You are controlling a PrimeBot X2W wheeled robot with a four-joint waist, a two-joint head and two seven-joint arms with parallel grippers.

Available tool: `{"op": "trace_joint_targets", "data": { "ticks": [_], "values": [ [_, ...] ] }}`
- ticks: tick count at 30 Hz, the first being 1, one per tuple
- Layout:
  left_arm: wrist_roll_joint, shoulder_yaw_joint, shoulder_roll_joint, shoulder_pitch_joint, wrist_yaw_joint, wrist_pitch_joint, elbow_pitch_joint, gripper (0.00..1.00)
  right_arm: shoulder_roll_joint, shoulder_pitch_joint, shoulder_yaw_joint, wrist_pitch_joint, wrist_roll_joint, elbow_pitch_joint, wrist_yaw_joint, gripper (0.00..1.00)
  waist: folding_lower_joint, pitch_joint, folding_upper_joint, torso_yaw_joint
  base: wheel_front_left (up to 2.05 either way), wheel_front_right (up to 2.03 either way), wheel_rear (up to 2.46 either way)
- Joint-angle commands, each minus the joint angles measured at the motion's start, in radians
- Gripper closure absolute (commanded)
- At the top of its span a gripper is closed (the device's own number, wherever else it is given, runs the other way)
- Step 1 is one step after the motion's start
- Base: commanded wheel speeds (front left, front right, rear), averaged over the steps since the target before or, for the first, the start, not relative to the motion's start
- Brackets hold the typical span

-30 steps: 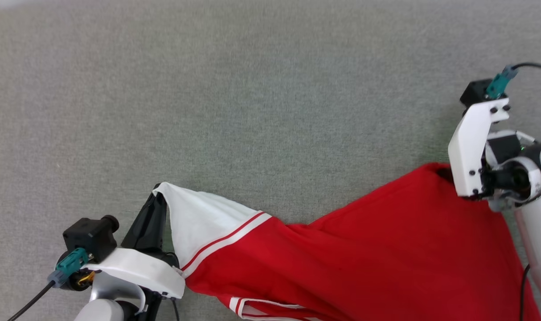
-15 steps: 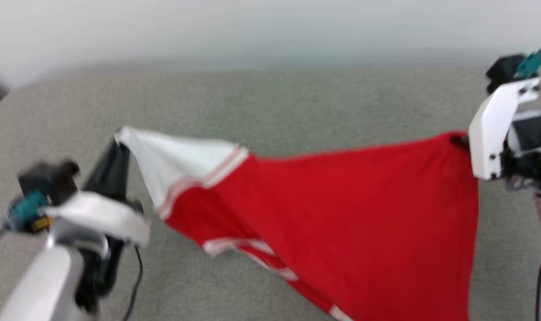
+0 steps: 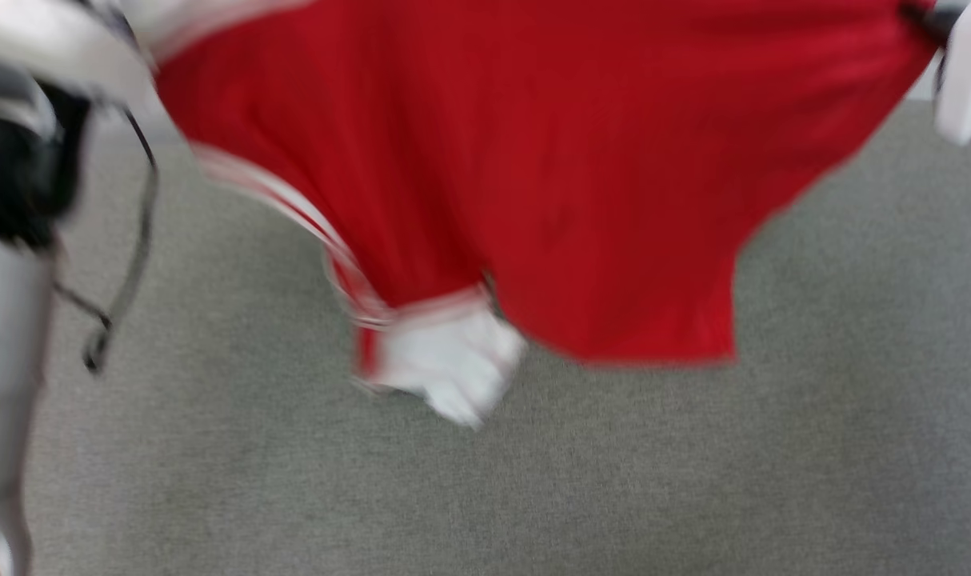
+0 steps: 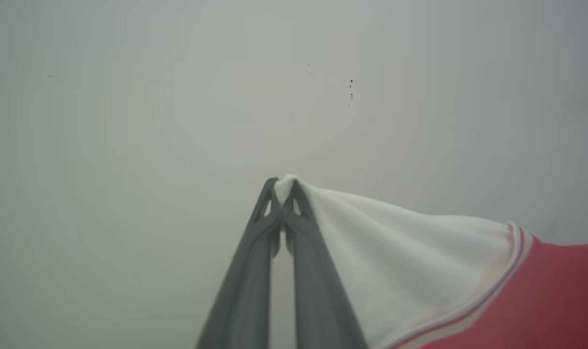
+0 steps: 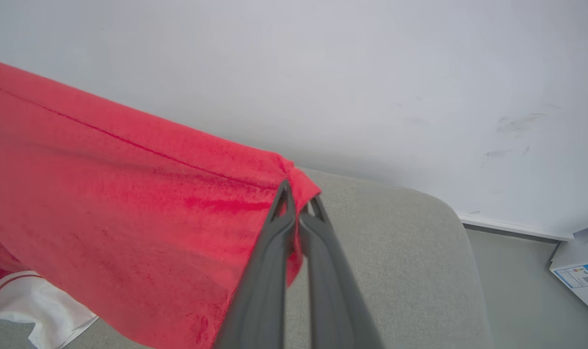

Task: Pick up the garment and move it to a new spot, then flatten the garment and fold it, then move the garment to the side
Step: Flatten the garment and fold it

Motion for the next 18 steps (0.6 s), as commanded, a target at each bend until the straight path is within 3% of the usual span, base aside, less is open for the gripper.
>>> {"op": "trace_joint_targets", "data": {
  "ticks": [1,9,18],
  "values": [
    [0.006,0.010,0.007,-0.076,-0.005,0.005,0.027,1.00,-0.010,-0.051,-0.011,-0.020,-0.011,-0.003,-0.001,1.00,0.0000,0.053,0.0000,-0.008,0.00,0.00,0.00],
    [0.050,0.017,0.035,-0.446,-0.022,0.025,0.144,1.00,0.004,-0.278,-0.053,-0.160,-0.058,-0.015,-0.001,1.00,0.0000,0.243,0.0000,-0.032,0.00,0.00,0.00],
    [0.094,0.026,0.079,-0.743,-0.020,0.045,0.194,1.00,0.042,-0.545,-0.079,-0.341,-0.132,0.052,-0.001,1.00,0.0000,0.463,0.0000,-0.080,0.00,0.00,0.00]
  ]
}}
